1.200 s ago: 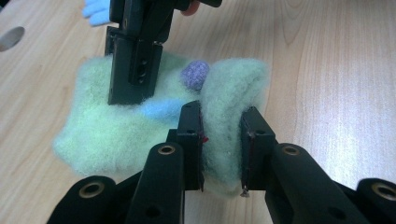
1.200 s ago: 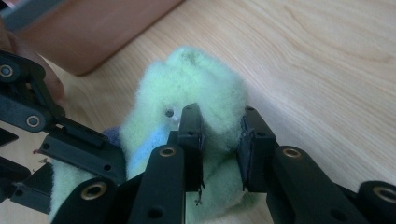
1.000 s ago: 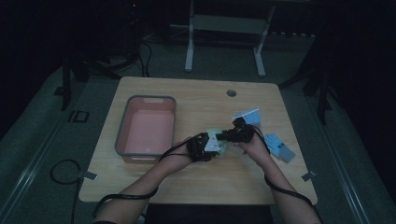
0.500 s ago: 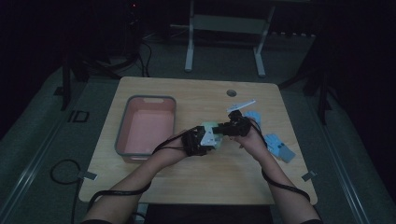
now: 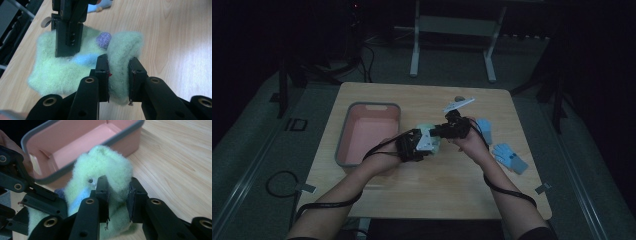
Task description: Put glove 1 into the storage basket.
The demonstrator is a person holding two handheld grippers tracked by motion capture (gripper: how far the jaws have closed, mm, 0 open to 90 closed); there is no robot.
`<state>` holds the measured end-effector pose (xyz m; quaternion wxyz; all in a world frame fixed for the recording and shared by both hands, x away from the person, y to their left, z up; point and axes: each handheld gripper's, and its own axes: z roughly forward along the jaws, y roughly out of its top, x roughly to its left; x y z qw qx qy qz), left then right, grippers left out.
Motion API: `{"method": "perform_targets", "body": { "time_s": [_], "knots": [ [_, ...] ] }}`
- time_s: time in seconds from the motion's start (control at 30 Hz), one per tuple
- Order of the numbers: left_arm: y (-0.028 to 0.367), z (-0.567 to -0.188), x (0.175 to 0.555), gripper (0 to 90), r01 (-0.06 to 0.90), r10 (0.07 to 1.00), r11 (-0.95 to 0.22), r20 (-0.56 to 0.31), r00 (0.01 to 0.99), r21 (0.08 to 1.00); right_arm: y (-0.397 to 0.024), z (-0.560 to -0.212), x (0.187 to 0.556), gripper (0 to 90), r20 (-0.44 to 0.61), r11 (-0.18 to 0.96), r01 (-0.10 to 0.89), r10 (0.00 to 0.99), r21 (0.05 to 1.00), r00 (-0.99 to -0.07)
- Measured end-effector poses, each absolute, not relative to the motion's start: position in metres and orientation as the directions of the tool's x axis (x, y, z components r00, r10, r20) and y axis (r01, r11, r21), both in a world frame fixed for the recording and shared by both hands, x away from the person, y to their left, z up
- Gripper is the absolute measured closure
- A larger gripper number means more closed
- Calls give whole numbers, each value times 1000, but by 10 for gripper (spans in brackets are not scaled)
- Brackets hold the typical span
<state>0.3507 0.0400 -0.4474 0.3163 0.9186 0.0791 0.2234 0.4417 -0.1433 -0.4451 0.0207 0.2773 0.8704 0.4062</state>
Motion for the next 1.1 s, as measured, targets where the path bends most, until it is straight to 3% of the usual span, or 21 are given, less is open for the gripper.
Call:
{"method": "perform_targets", "body": {
  "time_s": [0.63, 1.1],
  "knots": [
    [102, -437, 345, 748, 46, 328, -814, 392, 860, 579, -71, -429, 451, 740, 184, 557, 418, 427, 718, -886],
    [153, -451, 349, 748, 121, 385, -818, 377, 842, 563, -16, -440, 460, 740, 211, 562, 421, 401, 712, -892]
  ]
}}
